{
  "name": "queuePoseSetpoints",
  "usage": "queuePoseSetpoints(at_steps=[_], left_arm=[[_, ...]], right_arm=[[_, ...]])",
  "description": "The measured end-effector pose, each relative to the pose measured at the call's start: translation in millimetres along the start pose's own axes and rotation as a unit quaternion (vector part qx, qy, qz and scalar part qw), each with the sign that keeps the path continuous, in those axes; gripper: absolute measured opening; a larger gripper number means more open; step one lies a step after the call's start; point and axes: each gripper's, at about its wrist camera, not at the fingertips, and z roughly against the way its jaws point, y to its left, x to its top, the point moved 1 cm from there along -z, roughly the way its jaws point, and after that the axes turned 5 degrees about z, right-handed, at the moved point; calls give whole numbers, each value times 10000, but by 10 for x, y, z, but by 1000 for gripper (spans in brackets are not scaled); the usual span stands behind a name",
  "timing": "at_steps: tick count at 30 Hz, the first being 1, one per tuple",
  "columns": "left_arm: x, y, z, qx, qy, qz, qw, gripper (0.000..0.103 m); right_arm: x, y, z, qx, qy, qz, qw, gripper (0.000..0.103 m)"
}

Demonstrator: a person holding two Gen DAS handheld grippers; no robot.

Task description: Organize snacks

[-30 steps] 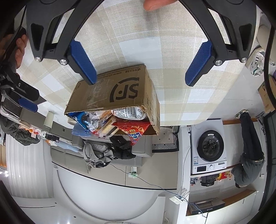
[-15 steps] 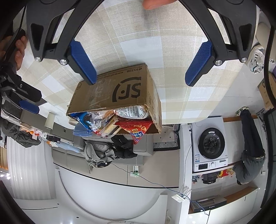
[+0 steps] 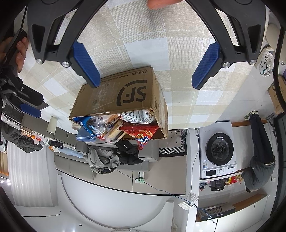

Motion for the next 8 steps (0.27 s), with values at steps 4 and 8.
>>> queuePoseSetpoints(at_steps=[4, 8], left_arm=[[3, 6, 1, 20, -42, 21, 10000, 102], [3, 7, -10, 0, -66, 14, 10000, 102]], right_arm=[[0, 0, 0, 0, 0, 4, 10000, 103], [1, 2, 1, 1, 1, 4, 10000, 103]])
